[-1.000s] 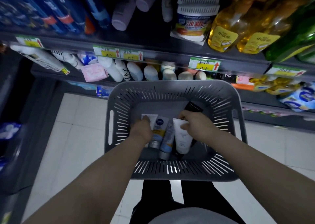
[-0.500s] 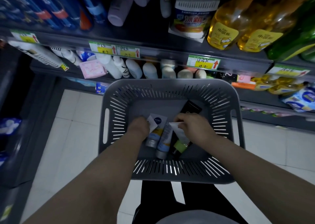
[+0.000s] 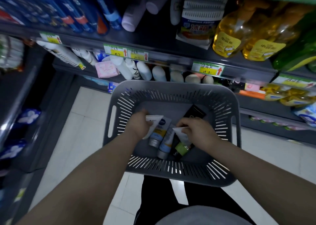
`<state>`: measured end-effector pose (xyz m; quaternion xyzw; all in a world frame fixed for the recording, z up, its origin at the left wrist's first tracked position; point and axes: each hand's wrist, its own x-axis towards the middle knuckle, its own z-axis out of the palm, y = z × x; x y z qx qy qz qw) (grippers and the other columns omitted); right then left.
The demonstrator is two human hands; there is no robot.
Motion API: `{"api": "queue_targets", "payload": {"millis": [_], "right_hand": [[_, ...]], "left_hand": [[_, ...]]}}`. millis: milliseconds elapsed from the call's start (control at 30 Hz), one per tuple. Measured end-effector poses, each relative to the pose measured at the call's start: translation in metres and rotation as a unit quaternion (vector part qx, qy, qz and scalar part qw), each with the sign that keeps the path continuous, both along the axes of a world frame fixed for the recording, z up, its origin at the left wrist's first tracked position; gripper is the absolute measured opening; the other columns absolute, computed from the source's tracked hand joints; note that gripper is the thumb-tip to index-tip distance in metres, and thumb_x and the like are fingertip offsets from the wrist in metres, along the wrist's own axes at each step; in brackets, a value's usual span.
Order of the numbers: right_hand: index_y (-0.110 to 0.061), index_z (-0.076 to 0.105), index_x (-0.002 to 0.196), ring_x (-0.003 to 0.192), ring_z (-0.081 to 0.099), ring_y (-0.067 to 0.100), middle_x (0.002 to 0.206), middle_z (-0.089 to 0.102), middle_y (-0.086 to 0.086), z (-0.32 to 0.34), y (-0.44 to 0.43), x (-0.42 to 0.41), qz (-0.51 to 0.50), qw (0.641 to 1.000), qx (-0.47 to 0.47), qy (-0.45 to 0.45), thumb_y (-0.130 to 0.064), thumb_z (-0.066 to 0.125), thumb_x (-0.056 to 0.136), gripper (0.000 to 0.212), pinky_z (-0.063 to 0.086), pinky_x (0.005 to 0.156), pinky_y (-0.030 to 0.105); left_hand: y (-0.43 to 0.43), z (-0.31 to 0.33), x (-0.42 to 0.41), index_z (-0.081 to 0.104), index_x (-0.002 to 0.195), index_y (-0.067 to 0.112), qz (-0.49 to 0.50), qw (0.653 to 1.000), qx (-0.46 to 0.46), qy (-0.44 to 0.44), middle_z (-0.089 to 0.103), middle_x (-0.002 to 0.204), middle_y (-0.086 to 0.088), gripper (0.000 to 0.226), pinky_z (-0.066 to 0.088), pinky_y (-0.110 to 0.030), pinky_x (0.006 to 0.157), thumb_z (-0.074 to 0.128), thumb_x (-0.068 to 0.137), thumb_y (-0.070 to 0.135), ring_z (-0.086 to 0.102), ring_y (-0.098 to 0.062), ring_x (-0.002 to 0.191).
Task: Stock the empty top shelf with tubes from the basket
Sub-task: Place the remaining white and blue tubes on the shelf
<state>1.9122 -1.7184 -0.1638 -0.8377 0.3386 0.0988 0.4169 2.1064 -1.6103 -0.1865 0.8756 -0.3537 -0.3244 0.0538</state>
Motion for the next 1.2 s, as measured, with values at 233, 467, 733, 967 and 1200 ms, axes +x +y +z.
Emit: {"api": "queue_targets", "payload": {"millis": [233,467,733,967,1200], "right_hand": [[-0.022,0.064,0.097,0.096,0.059,0.021,0.100,0.068,0.001,0.026,0.014,-0.005,-0.062,0.996,-0.048,-0.028,-0.016,0.060,0.089,0.011,0.049,0.078,0.036],[-0.025,0.066,0.098,0.088,0.063,0.022,0.094,0.069,0.001,0.081,0.043,-0.002,-0.161,0.972,-0.126,-0.118,-0.010,0.061,0.087,0.019,0.051,0.073,0.035],[-0.020,0.069,0.100,0.092,0.061,0.019,0.092,0.052,-0.005,0.189,0.044,0.005,-0.262,0.906,-0.251,-0.217,-0.008,0.064,0.087,0.018,0.050,0.086,0.036],[-0.021,0.069,0.102,0.096,0.065,0.018,0.103,0.061,0.000,0.286,0.018,0.009,-0.285,0.857,-0.342,-0.261,-0.011,0.063,0.089,0.018,0.052,0.085,0.037],[-0.030,0.066,0.102,0.102,0.060,0.018,0.098,0.059,-0.005,0.343,-0.033,0.004,-0.297,0.836,-0.391,-0.247,-0.018,0.060,0.090,0.017,0.048,0.084,0.038]], "left_hand": [[0.008,0.048,-0.012,0.056,0.104,0.006,-0.072,0.990,-0.110,0.047,0.062,0.087,-0.012,0.021,0.031,-0.027,0.061,0.064,0.089,0.019,0.061,-0.028,0.084],[0.012,0.117,-0.003,0.060,0.104,0.011,-0.168,0.959,-0.227,0.021,0.064,0.094,-0.002,0.019,0.041,-0.028,0.067,0.063,0.090,0.022,0.058,-0.016,0.083],[-0.008,0.248,0.012,0.062,0.105,0.023,-0.242,0.886,-0.392,-0.049,0.068,0.100,0.001,0.020,0.048,-0.033,0.076,0.065,0.085,0.022,0.061,-0.020,0.092],[-0.061,0.380,0.013,0.064,0.105,0.020,-0.228,0.849,-0.460,-0.124,0.066,0.102,0.004,0.021,0.038,-0.025,0.074,0.064,0.084,0.021,0.055,-0.013,0.090],[-0.155,0.426,0.016,0.060,0.099,0.021,-0.199,0.857,-0.446,-0.167,0.062,0.102,-0.001,0.020,0.050,-0.039,0.088,0.058,0.080,0.014,0.058,-0.026,0.102]]}}
